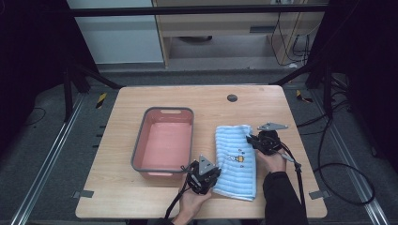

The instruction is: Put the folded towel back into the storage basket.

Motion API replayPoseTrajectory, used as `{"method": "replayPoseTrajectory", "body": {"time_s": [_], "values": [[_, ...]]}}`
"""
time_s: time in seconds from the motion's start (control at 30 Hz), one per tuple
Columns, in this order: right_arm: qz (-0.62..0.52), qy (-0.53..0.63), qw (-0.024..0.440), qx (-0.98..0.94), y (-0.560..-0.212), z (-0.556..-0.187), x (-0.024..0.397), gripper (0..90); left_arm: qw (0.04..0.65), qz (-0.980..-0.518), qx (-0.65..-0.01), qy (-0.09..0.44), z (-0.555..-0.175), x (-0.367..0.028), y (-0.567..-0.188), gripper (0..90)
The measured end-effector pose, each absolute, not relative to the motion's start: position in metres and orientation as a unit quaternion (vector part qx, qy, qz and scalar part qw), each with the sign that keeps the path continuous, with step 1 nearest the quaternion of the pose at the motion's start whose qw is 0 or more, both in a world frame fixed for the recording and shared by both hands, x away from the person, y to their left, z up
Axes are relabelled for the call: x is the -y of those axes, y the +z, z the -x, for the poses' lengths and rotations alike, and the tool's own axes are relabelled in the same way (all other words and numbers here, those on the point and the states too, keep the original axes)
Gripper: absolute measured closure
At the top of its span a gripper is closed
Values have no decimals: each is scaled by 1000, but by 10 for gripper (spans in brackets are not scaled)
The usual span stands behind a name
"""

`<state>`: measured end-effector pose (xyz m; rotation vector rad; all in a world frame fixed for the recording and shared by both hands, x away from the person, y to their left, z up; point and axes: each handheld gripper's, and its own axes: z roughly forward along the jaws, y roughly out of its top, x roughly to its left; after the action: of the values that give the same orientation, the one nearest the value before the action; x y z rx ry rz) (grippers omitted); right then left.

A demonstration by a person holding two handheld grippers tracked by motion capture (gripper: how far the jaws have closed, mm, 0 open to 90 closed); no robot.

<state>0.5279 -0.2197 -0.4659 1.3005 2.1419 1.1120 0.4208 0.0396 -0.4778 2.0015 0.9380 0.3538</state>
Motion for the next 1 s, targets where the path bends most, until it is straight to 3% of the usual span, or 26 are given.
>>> {"method": "replayPoseTrajectory", "body": {"time_s": [1.0], "values": [[-445, 450, 223, -741, -423, -513, 222, 819, 465, -794, -351, 171, -413, -51, -440, 859]]}}
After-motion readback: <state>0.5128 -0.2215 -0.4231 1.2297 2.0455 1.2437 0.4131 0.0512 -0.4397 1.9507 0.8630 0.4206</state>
